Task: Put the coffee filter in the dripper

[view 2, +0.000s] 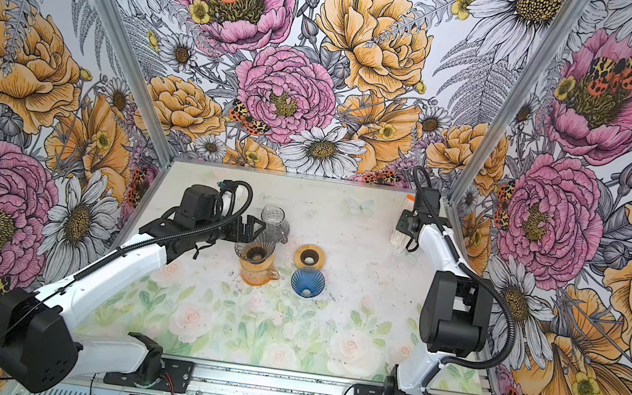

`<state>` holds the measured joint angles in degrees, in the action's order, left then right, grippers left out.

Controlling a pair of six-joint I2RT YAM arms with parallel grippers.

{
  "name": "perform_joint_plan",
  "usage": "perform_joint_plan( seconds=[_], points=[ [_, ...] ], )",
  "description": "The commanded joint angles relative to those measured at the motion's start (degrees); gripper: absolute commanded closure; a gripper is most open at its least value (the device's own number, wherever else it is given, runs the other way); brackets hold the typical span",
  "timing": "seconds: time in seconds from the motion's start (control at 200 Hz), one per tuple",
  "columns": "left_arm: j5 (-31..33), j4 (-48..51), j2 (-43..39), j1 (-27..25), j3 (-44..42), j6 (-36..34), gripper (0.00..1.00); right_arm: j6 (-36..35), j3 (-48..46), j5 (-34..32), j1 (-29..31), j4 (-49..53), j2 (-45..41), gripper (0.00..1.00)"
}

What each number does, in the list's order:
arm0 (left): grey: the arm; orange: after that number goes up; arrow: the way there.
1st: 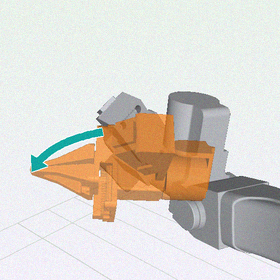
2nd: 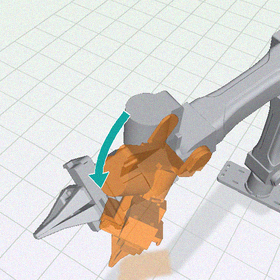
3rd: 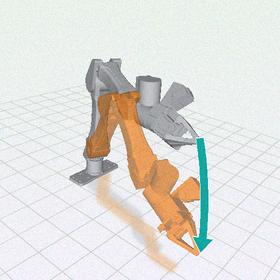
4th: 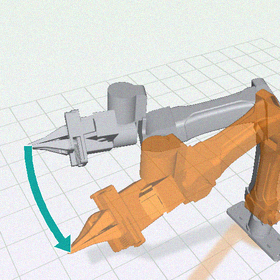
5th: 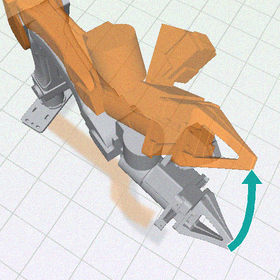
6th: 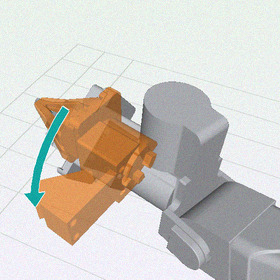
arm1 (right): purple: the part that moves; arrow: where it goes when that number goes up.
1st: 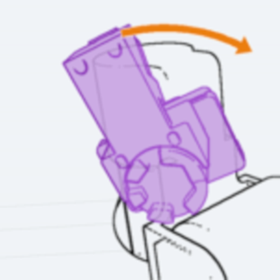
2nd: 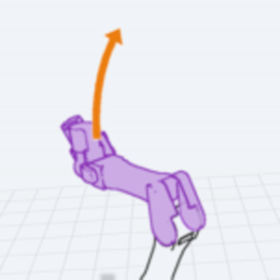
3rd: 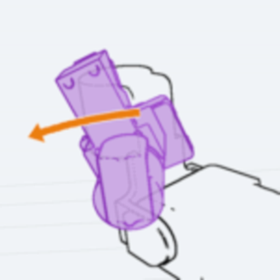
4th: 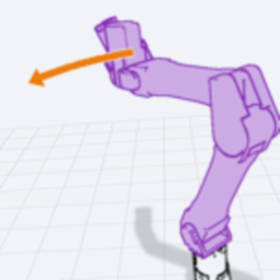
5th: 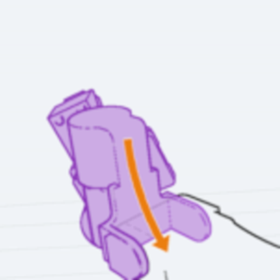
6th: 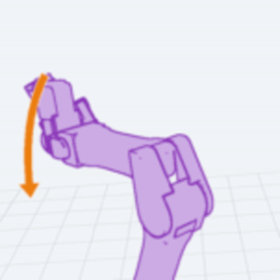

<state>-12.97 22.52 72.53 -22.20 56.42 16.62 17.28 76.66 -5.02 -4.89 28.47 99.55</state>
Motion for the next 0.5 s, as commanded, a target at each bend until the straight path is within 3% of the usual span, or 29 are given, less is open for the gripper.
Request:
perform_joint_plan(
  seconds=[0.0,0.495],
  points=[
    [-0.6,-0.3,0.2,-0.5,1.9,0.5,0.01,1.3,-0.8,1.3,-0.8,0.0,1.4,0.76],
    [-0.4,-0.1,-0.2,-0.6,1.8,0.8,0.01,2.0,1.0,1.9,-2.5,-3.1,8.5,0.77]
  ],
)
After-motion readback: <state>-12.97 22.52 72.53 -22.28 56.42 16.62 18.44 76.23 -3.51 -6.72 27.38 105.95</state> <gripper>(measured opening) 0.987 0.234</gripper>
